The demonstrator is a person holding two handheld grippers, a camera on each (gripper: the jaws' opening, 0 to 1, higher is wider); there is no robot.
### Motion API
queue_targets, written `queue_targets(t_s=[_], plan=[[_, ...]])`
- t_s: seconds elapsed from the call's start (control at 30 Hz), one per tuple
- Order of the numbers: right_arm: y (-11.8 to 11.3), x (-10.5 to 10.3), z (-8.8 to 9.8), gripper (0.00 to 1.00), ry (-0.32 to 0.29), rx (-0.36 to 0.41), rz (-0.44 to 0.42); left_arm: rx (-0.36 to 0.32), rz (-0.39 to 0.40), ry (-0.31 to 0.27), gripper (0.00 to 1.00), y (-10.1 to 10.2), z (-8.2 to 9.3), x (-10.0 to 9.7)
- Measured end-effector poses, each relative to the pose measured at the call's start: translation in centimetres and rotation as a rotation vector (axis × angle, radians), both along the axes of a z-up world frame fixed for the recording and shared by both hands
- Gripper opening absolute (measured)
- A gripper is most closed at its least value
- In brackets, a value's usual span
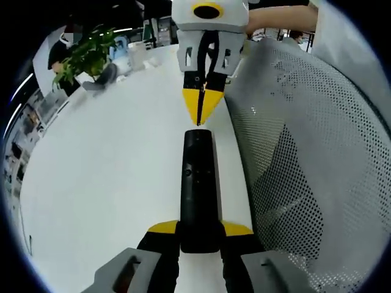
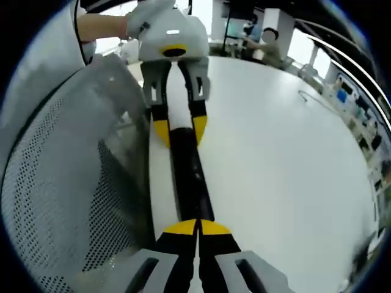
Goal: Press the specified remote control buttons in sequence, fully releasing each button before pressing the next.
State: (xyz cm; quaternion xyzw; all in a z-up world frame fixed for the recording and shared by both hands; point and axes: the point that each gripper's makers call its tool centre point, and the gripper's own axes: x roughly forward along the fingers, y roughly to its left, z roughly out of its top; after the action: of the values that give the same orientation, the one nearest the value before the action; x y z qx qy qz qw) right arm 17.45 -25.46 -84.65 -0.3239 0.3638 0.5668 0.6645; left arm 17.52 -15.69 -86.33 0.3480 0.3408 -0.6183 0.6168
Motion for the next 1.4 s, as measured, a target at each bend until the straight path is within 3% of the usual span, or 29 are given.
queue_targets(t_s=[0.33, 0.73, 0.93, 1.2, 1.3, 1.4], plan=[[0.76, -0.05, -0.31, 0.0, 0.007, -0.004, 0.003, 0.009, 0.005, -0.002, 0.25, -0.01, -0.02, 0.02], [0.46, 0.12, -0.53, 0.0, -0.015, -0.071, 0.039, 0.008, 0.014, -0.001, 0.25, -0.03, -0.03, 0.03], [0.59, 0.19, -0.73, 0.0, -0.034, -0.149, 0.1, 0.017, 0.021, -0.001, 0.25, -0.05, -0.04, 0.03], [0.6, 0.43, -0.87, 0.0, 0.028, -0.238, 0.072, 0.001, 0.047, 0.003, 0.25, -0.03, -0.05, 0.03], [0.53, 0.52, -0.9, 0.0, 0.078, -0.238, -0.041, -0.024, 0.06, 0.002, 0.25, 0.01, -0.04, 0.0], [0.57, 0.43, -0.97, 0.0, 0.054, -0.254, -0.021, -0.057, 0.092, 0.005, 0.25, -0.06, 0.03, 0.08]])
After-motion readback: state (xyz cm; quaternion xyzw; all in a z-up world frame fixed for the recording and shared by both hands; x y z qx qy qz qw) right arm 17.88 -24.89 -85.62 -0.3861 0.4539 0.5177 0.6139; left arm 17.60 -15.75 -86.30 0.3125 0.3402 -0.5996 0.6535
